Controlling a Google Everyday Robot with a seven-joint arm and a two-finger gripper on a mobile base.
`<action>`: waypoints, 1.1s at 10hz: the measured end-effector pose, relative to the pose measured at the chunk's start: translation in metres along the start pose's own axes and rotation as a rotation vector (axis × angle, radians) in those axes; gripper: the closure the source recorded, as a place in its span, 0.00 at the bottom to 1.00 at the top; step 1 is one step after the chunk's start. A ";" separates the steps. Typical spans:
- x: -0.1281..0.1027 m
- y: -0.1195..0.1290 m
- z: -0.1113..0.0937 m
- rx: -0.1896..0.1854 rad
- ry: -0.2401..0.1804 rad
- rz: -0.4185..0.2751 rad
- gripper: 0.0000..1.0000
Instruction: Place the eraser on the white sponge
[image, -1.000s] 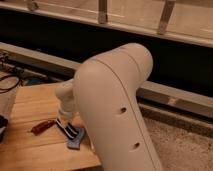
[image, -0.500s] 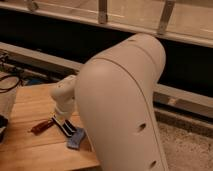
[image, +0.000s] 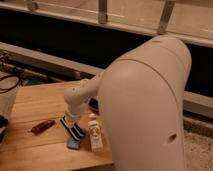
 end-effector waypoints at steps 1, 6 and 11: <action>0.008 -0.005 0.003 -0.037 0.008 0.015 0.75; -0.005 0.002 0.011 -0.013 0.002 -0.001 0.97; -0.002 0.004 0.017 -0.015 0.004 -0.011 0.90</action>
